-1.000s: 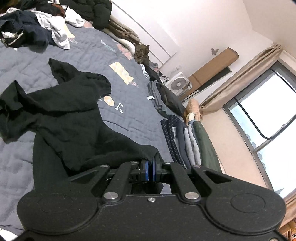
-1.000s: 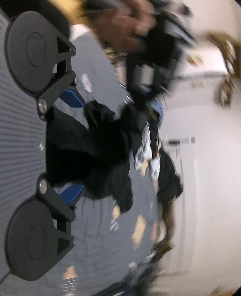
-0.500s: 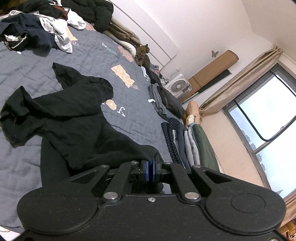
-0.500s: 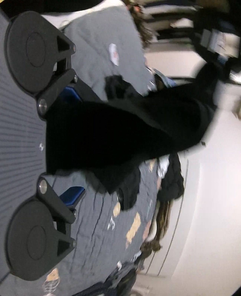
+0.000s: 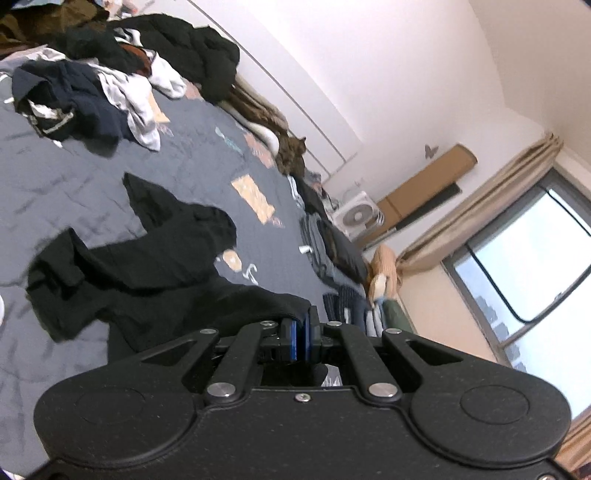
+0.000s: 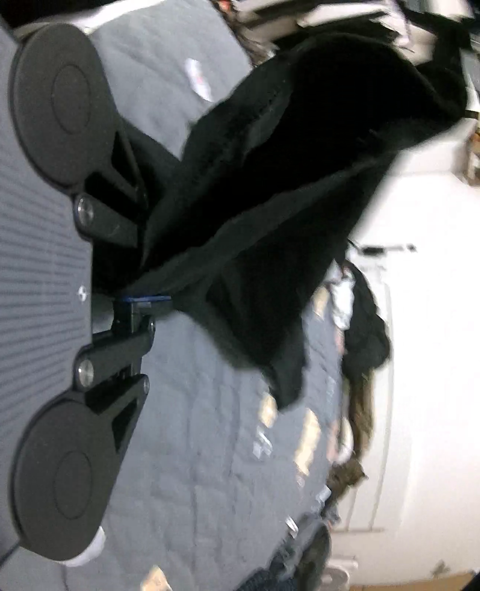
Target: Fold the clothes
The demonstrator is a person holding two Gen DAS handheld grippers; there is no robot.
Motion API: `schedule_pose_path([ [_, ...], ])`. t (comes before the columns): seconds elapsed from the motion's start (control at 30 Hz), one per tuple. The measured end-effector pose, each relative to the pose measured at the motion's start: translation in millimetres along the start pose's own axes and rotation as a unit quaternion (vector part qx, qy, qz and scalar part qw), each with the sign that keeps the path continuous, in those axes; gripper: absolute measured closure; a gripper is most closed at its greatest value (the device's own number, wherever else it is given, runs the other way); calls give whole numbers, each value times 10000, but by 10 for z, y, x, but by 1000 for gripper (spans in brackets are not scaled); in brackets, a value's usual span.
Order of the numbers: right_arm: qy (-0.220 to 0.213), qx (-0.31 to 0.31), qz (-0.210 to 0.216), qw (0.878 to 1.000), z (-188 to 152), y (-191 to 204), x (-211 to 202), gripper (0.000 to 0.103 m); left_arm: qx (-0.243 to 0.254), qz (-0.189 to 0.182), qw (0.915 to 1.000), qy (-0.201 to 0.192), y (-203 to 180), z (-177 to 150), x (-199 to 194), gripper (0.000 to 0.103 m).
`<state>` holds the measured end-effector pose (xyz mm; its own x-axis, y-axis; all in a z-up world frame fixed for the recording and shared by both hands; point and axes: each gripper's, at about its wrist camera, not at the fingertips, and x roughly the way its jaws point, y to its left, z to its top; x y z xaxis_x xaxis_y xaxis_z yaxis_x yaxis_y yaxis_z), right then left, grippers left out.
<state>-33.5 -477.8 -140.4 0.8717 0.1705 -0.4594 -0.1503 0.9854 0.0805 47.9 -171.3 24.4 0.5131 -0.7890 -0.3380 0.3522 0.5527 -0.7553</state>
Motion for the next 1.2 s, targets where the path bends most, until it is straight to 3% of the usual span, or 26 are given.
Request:
schedule_pose_path([
  [0.2, -1001, -364, -601, 9925, 1058, -265, -699, 100, 14, -317, 9993, -192, -89, 69, -127, 99],
  [0.3, -1682, -797, -849, 9789, 1625, -271, -1280, 100, 107, -549, 9982, -236, -202, 63, -193, 99],
  [0.37, -1886, -1350, -985, 9677, 1782, -141, -1552, 100, 165, -589, 9980, -175, -236, 18, -238, 99],
  [0.47, -1331, -1676, -710, 9743, 1779, -56, -1706, 100, 200, -479, 9986, 73, -189, -113, -287, 99],
  [0.6, 318, -1631, -200, 9859, 1199, -111, -1412, 100, 22, -18, 9967, 815, 123, -506, -204, 99],
  [0.7, 1449, -1065, 307, 9832, 746, -174, -1159, 99, -127, 354, 9885, 1461, 371, -850, -71, 99],
  [0.77, 2075, -643, 647, 9740, 500, -190, -1037, 96, 37, 554, 9804, 1892, 417, -1032, 11, 98],
  [0.83, 2177, -468, 733, 9721, 472, -180, -1111, 96, 198, 702, 9721, 2229, 448, -1167, 63, 98],
  [0.9, 2278, -292, 818, 9698, 444, -171, -1185, 93, 353, 660, 9719, 2232, 427, -1129, 4, 93],
  [0.93, 2293, -206, 852, 9694, 454, -178, -1227, 90, 423, 633, 9729, 2183, 413, -1091, -36, 86],
  [0.97, 2185, -123, 857, 9720, 547, -225, -1283, 85, 481, 599, 9754, 2067, 395, -1028, -89, 69],
  [1.0, 2055, -36, 869, 9748, 643, -277, -1342, 81, 556, 558, 9781, 1928, 371, -955, -139, 59],
  [1.03, 1852, 61, 908, 9785, 744, -344, -1411, 70, 654, 505, 9809, 1758, 341, -866, -186, 47],
  [1.07, 1648, 159, 946, 9816, 846, -411, -1480, 58, 779, 438, 9833, 1582, 307, -771, -227, 46],
  [1.13, 1213, 258, 1026, 9870, 1068, -511, -1623, 44, 970, 353, 9856, 1340, 235, -615, -261, 46],
  [1.2, 882, 209, 1017, 9907, 1244, -580, -1686, 39, 1057, 358, 9868, 1172, 201, -474, -213, 45],
])
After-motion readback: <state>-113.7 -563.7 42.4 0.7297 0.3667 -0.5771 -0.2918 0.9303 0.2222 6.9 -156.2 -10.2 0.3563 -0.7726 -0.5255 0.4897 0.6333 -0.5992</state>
